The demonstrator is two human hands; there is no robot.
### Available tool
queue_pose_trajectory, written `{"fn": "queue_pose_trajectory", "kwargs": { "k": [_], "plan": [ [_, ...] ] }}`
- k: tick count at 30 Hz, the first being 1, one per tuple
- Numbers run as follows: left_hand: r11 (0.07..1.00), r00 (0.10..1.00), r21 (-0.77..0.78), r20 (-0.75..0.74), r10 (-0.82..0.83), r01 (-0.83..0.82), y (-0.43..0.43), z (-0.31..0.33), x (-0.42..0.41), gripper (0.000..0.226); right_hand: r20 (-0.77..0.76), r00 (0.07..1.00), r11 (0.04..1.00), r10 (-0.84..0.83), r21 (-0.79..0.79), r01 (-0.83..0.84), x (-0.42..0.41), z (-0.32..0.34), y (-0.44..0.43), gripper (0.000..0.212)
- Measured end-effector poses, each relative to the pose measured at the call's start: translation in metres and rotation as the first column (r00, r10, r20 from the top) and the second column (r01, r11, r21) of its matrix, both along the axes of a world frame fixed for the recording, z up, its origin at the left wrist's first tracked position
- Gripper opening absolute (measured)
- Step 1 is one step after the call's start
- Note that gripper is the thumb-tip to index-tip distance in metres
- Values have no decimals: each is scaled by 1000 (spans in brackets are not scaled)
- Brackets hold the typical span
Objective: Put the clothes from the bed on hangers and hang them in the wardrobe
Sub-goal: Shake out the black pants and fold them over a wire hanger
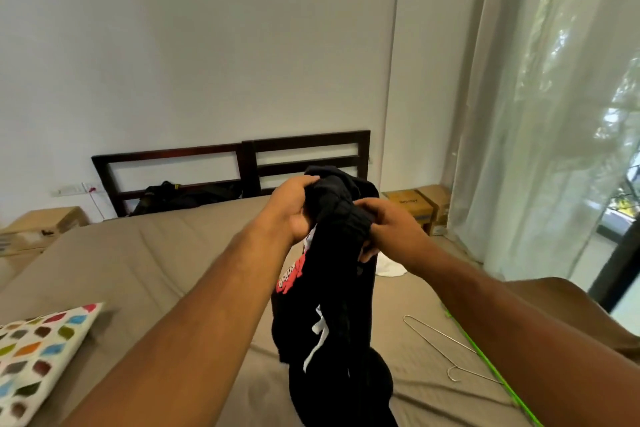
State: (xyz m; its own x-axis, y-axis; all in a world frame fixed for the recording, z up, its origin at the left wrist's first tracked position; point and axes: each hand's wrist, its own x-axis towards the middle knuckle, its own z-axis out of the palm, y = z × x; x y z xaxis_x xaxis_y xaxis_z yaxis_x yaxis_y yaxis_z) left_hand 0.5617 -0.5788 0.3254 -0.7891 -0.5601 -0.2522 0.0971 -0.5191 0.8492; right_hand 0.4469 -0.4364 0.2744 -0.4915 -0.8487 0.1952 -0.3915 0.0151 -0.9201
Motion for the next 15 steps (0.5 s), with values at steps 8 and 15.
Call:
{"fn": "queue_pose_trajectory", "kwargs": {
  "k": [8,15],
  "plan": [
    [648,913,-644,256,-317,406,15,-21,13,102,155,933,946,-324,37,323,0,43,-31,19],
    [530,946,-810,322,41,252,12,-18,7,29,102,954,959,-282,16,282,-13,41,-36,29]
  ]
}}
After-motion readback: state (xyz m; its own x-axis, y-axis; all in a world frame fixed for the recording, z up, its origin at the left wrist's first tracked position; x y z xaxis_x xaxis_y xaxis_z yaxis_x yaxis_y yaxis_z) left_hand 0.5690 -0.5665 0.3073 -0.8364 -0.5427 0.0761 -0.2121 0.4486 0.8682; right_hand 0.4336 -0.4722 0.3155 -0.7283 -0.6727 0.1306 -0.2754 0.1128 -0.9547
